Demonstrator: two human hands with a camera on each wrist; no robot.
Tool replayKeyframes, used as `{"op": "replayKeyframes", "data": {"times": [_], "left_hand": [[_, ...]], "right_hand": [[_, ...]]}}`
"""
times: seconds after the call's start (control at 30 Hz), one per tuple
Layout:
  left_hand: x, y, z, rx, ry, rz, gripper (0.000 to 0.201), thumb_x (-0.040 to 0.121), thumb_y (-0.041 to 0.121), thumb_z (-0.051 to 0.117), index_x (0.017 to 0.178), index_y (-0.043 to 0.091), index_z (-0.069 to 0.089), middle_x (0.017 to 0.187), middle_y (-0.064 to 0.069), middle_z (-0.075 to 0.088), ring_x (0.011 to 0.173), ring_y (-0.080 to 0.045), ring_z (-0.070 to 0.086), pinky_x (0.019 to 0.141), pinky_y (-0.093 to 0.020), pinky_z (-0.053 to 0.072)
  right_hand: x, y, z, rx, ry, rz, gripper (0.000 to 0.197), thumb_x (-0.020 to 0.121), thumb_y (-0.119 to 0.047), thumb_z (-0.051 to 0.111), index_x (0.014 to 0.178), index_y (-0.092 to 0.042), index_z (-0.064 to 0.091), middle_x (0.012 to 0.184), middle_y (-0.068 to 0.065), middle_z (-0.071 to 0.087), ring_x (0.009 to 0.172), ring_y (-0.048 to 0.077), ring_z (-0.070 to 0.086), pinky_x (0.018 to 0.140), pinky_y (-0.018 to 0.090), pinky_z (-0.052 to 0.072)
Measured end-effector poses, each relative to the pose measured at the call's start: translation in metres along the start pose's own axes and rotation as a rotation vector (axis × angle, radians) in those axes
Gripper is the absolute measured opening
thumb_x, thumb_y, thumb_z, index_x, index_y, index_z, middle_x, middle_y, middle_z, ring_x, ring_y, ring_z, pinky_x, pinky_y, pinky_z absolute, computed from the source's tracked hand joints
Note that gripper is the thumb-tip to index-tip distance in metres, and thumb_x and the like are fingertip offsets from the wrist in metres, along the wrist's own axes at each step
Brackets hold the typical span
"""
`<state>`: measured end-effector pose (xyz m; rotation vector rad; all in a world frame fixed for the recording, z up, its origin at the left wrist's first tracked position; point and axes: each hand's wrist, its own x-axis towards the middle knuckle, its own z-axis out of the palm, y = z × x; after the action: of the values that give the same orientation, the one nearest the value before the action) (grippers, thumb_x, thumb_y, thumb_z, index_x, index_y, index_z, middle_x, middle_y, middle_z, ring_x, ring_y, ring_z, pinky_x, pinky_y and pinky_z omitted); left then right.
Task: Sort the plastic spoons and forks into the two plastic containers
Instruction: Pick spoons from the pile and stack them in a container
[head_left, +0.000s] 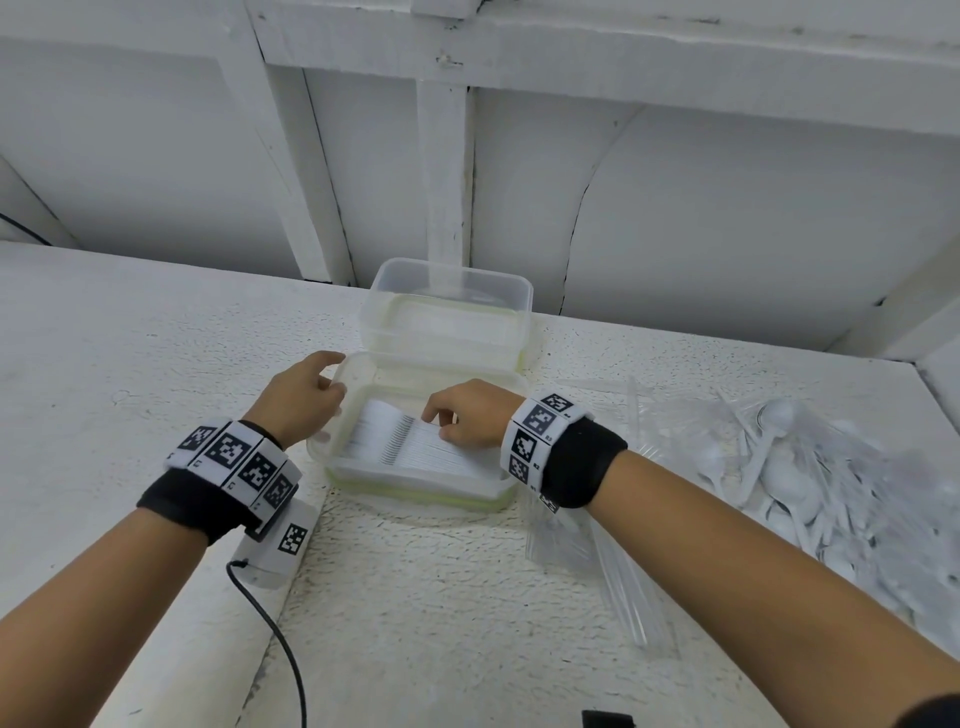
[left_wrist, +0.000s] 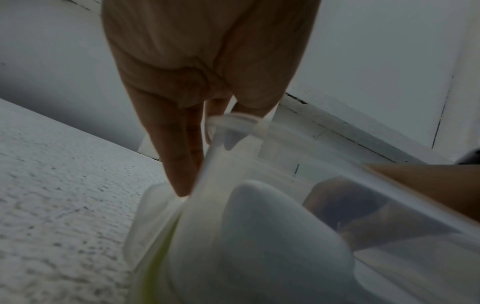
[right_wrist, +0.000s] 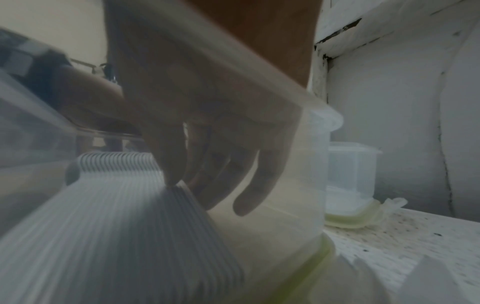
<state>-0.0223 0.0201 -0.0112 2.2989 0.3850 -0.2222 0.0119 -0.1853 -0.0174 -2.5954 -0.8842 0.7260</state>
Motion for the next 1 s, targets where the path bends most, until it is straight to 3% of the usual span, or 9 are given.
{"op": "replayKeyframes", "data": {"times": [0.13, 0.2, 0.33, 0.5, 0.7, 0.8, 0.87, 1.0], "left_hand": [[-0.002, 0.002, -0.003, 0.044, -0.008, 0.0, 0.043, 0.094, 0.017, 0.046, 0.137, 0.018, 0.041, 0.099, -0.008, 0.066, 0.095, -0.025, 0.062, 0.082, -0.045, 0.054], [-0.004, 0.004, -0.004, 0.089, 0.002, 0.007, 0.043, 0.095, 0.019, 0.046, 0.137, 0.016, 0.041, 0.105, -0.008, 0.065, 0.097, -0.024, 0.059, 0.088, -0.041, 0.049], [-0.013, 0.007, -0.006, 0.16, 0.04, 0.022, 0.041, 0.097, 0.023, 0.044, 0.137, 0.013, 0.042, 0.121, -0.01, 0.06, 0.11, -0.025, 0.052, 0.088, -0.031, 0.037], [-0.032, 0.011, -0.006, 0.202, 0.131, 0.091, 0.038, 0.096, 0.023, 0.046, 0.132, 0.012, 0.048, 0.127, -0.013, 0.056, 0.117, -0.027, 0.05, 0.092, -0.033, 0.037], [-0.062, 0.04, 0.013, 0.19, 0.27, 0.416, 0.028, 0.094, 0.014, 0.048, 0.12, 0.009, 0.059, 0.122, -0.011, 0.058, 0.117, -0.023, 0.049, 0.091, -0.022, 0.03], [-0.081, 0.061, 0.038, 0.172, 0.275, 0.626, 0.022, 0.093, 0.011, 0.051, 0.111, 0.008, 0.064, 0.112, -0.008, 0.061, 0.107, -0.022, 0.054, 0.088, -0.021, 0.032], [-0.094, 0.074, 0.061, 0.163, 0.193, 0.745, 0.022, 0.093, 0.017, 0.05, 0.107, 0.008, 0.065, 0.105, -0.006, 0.062, 0.099, -0.018, 0.055, 0.085, -0.019, 0.033], [-0.115, 0.092, 0.112, 0.208, -0.094, 0.928, 0.044, 0.089, 0.038, 0.034, 0.105, 0.012, 0.066, 0.102, -0.002, 0.061, 0.094, -0.01, 0.051, 0.085, -0.019, 0.035]], "right_hand": [[-0.001, 0.0, 0.001, -0.004, 0.0, 0.02, 0.038, 0.095, -0.014, 0.048, 0.133, -0.011, 0.048, 0.12, 0.006, 0.06, 0.113, 0.021, 0.052, 0.092, 0.027, 0.038], [-0.001, 0.0, 0.002, -0.02, -0.003, 0.028, 0.039, 0.095, -0.016, 0.048, 0.134, -0.012, 0.046, 0.122, 0.006, 0.059, 0.115, 0.021, 0.051, 0.093, 0.027, 0.038], [-0.003, -0.001, 0.002, -0.065, -0.005, 0.036, 0.041, 0.096, -0.02, 0.047, 0.136, -0.014, 0.044, 0.126, 0.007, 0.057, 0.116, 0.023, 0.051, 0.096, 0.032, 0.041], [-0.014, -0.002, -0.003, -0.152, 0.027, 0.019, 0.042, 0.096, -0.022, 0.046, 0.137, -0.013, 0.043, 0.131, 0.009, 0.052, 0.121, 0.024, 0.047, 0.096, 0.031, 0.036], [-0.07, 0.007, -0.027, -0.082, 0.208, -0.011, 0.04, 0.095, -0.026, 0.05, 0.134, -0.016, 0.048, 0.127, 0.007, 0.052, 0.117, 0.02, 0.049, 0.099, 0.031, 0.038], [-0.117, 0.024, -0.033, -0.044, 0.293, 0.021, 0.038, 0.095, -0.028, 0.05, 0.131, -0.017, 0.051, 0.124, 0.003, 0.055, 0.115, 0.016, 0.051, 0.097, 0.026, 0.036], [-0.15, 0.039, -0.031, -0.019, 0.338, 0.076, 0.036, 0.095, -0.03, 0.05, 0.129, -0.018, 0.053, 0.12, 0.002, 0.058, 0.111, 0.014, 0.053, 0.094, 0.023, 0.036], [-0.213, 0.07, -0.012, 0.056, 0.389, 0.219, 0.034, 0.094, -0.027, 0.054, 0.126, -0.017, 0.057, 0.112, 0.002, 0.062, 0.102, 0.012, 0.057, 0.087, 0.017, 0.037]]}}
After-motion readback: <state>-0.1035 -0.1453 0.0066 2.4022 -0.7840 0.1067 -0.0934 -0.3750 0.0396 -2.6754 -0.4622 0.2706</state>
